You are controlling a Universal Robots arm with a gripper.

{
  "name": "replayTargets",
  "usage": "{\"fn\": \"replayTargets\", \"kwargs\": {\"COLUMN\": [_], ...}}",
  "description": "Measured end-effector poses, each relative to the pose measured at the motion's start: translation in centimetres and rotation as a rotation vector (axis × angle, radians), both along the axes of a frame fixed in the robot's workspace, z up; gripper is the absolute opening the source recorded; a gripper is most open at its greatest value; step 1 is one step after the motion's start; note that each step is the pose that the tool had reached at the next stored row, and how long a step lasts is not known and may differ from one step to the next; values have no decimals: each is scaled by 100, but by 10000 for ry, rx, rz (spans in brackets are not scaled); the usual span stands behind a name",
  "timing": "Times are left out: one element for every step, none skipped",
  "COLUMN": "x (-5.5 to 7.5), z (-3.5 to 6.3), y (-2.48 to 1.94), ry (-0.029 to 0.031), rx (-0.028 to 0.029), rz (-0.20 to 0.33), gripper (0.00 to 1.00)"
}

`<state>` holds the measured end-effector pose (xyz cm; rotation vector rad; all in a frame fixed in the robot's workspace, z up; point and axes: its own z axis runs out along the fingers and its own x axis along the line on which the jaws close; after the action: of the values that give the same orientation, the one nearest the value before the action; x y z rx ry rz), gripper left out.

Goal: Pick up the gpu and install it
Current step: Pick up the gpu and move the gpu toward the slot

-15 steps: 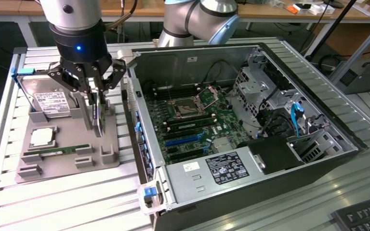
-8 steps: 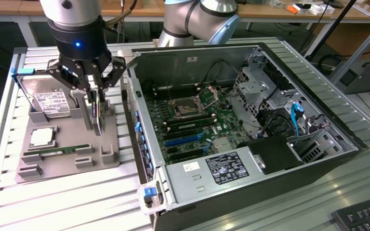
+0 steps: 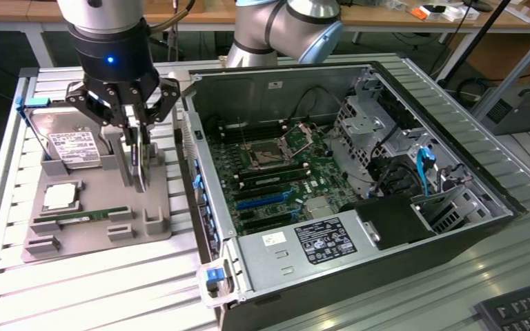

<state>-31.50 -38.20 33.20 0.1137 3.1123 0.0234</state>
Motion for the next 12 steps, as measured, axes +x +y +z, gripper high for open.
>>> {"fn": "replayTargets", "kwargs": {"x": [0,0,0,0,0,0,0,0,0,0,0,0], "z": [6,13,20,28,34,40,45,52,63,71,77,88], "y": [0,0,0,0,0,0,0,0,0,0,0,0], "ry": [0,-1,-1,0,1,-1,-1,0,-1,0,1,0], "rx": [0,1,2,2,2,3,3,3,3,3,3,4], "rz": [0,0,0,0,0,0,0,0,0,0,1,0], "gripper": [27,27,27,27,27,27,27,27,27,27,27,27]}}
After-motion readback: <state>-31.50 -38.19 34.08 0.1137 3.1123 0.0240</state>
